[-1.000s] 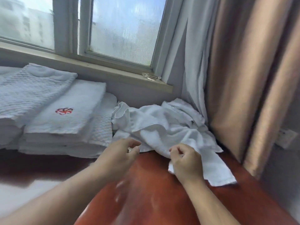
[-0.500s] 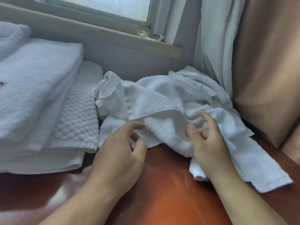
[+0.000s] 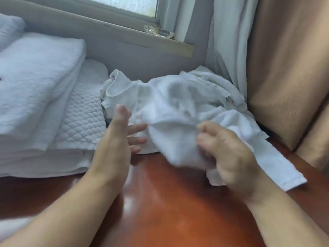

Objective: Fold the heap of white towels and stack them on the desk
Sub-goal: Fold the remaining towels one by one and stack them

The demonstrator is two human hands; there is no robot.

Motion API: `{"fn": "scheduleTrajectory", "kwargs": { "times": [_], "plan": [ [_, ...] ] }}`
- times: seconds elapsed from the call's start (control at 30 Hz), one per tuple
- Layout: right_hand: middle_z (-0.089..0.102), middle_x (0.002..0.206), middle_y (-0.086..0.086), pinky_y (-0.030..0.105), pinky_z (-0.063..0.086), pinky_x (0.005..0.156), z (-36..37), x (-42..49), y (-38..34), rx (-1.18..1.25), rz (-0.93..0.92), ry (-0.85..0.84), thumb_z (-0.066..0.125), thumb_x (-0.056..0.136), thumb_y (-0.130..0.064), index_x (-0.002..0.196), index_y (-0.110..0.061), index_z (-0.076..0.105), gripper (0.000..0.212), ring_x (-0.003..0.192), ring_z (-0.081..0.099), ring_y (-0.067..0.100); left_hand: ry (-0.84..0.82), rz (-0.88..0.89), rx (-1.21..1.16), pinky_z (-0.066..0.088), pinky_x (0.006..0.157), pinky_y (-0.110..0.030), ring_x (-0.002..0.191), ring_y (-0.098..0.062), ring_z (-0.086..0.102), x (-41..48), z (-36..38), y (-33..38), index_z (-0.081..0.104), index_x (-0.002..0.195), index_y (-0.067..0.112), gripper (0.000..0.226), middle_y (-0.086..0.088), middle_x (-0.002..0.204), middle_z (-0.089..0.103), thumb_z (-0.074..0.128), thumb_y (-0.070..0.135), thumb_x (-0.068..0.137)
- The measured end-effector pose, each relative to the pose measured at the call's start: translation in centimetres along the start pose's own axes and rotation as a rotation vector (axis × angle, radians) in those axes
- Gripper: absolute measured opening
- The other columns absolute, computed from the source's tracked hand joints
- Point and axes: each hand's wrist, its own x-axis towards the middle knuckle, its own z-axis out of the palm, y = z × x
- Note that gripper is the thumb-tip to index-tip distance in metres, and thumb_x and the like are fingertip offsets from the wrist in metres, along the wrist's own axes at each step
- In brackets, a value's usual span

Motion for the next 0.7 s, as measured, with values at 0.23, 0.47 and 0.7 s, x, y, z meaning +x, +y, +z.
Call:
{"fn": "scheduleTrajectory", "kwargs": {
  "times": [0.23,0.47,0.7],
  "plan": [
    [0.068,0.074,-0.004,0.010,0.043,0.059,0.4,-1.0,-1.3,-0.082,0.210,-0.433,0.063,0.089,-0.042,0.079,-0.017,0.076,0.030,0.072,0.062,0.004,-0.089,-0.031,0.049,0.056,0.089,-0.052,0.098,-0.030,0.073,0.7,-1.5,0.5,0.044,0.145,0.030,0.085,-0.007,0.107,0.075,0.077,0.025,0.067],
    [0.059,0.122,-0.027,0.012,0.040,0.083,-1.6,0.5,2.0,-0.687,0.296,0.089,0.065,0.089,-0.048,0.120,-0.042,0.066,0.032,0.105,0.056,-0.006,0.158,0.215,0.273,0.051,0.081,-0.029,0.094,-0.010,0.062,-0.2,-0.9,0.4,0.038,0.141,0.056,0.091,0.024,0.116,0.061,0.047,0.016,0.060],
    [0.065,0.107,-0.029,0.006,0.038,0.075,-1.4,0.7,3.1,-0.762,0.364,0.023,0.052,0.097,-0.039,0.126,-0.044,0.063,0.032,0.096,0.058,-0.012,0.131,0.797,1.095,0.031,0.109,-0.040,0.095,-0.012,0.066,-2.3,0.2,2.2,0.072,0.117,0.035,0.053,0.012,0.103,0.073,0.045,0.022,0.073]
  ]
}}
